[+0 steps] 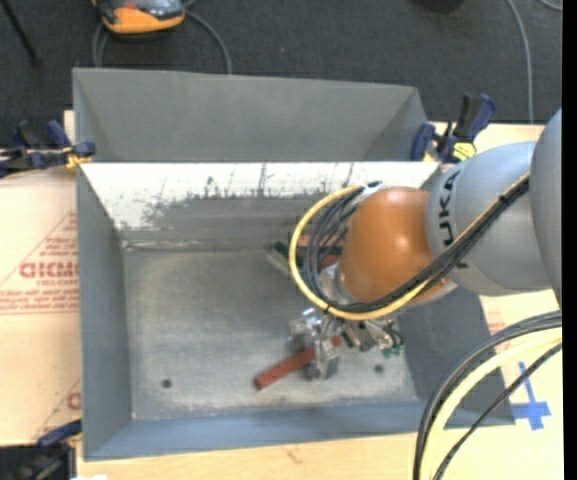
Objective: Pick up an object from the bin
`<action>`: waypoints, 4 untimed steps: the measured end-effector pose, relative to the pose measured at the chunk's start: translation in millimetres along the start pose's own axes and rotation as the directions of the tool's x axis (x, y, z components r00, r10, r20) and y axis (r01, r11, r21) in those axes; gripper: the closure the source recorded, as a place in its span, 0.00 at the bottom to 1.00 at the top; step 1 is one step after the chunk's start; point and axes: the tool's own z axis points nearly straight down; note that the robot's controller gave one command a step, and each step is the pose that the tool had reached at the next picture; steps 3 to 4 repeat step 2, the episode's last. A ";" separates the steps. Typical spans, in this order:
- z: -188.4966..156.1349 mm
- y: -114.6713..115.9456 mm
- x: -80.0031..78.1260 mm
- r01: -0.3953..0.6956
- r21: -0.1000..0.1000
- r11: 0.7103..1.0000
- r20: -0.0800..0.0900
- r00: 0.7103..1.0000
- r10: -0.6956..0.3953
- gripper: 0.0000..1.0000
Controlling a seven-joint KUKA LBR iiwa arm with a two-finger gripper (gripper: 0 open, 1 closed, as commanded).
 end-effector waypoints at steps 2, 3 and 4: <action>-145.0 -26.6 -13.3 0.002 0.003 1.000 0.003 1.000 -0.002 1.00; -145.0 -26.6 -13.3 0.002 0.003 1.000 0.003 1.000 -0.002 1.00; -145.0 -26.6 -13.3 0.002 0.003 1.000 0.003 1.000 -0.002 1.00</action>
Offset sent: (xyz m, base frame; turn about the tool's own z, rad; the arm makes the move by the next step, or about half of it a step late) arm 0.0205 -0.0180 0.1433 -0.0056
